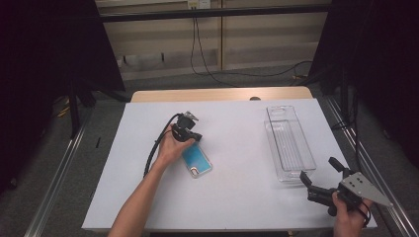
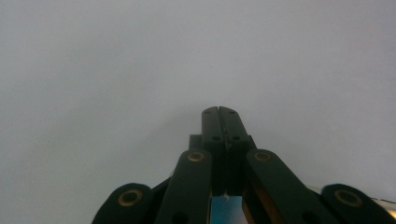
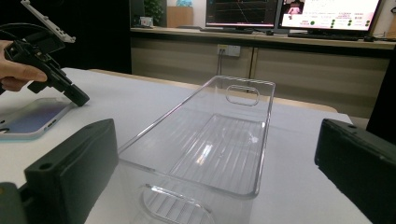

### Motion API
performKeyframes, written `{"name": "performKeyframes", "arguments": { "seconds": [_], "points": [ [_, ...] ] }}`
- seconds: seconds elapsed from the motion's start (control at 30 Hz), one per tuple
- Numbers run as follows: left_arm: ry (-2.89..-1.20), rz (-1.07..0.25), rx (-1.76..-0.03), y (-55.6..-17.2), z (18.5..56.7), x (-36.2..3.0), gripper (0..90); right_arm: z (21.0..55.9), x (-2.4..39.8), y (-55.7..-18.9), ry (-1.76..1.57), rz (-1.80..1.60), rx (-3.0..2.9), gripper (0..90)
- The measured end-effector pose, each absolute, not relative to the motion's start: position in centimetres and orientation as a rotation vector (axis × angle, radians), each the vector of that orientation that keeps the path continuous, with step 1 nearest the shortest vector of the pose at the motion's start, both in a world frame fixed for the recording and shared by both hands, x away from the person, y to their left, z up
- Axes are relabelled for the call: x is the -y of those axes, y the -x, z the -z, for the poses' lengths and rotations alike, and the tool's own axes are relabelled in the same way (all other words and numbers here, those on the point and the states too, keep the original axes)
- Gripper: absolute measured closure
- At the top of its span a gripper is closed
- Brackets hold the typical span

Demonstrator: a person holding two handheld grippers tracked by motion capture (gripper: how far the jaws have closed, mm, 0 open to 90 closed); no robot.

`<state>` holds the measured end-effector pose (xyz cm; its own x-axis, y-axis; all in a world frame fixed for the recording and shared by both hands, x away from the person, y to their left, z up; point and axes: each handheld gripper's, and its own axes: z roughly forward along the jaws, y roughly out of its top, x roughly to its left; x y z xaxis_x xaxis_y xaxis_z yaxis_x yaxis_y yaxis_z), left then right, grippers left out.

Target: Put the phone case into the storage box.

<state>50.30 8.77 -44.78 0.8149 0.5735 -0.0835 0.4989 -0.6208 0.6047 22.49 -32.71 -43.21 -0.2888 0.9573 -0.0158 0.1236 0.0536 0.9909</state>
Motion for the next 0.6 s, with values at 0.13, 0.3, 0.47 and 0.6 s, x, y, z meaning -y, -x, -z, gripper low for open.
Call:
{"name": "performKeyframes", "arguments": {
  "seconds": [0.13, 0.3, 0.47, 0.6],
  "points": [
    [-2.364, -0.164, -0.784, -50.1, 44.79, -8.85, 90.0, 43.19, 32.76, -22.44, -1.127, -1.329, -1.536, 0.0],
    [-2.37, -0.161, -0.778, -49.94, 44.76, -9.11, 90.0, 43.18, 32.73, -22.4, -1.127, -1.332, -1.533, 0.0],
    [-2.373, -0.161, -0.775, -49.88, 44.73, -9.19, 90.0, 43.18, 32.68, -22.39, -1.13, -1.331, -1.531, 0.0],
    [-2.363, -0.163, -0.773, -49.81, 44.81, -9.35, 90.0, 43.2, 32.67, -22.37, -1.128, -1.33, -1.533, 0.0]
  ]
}}
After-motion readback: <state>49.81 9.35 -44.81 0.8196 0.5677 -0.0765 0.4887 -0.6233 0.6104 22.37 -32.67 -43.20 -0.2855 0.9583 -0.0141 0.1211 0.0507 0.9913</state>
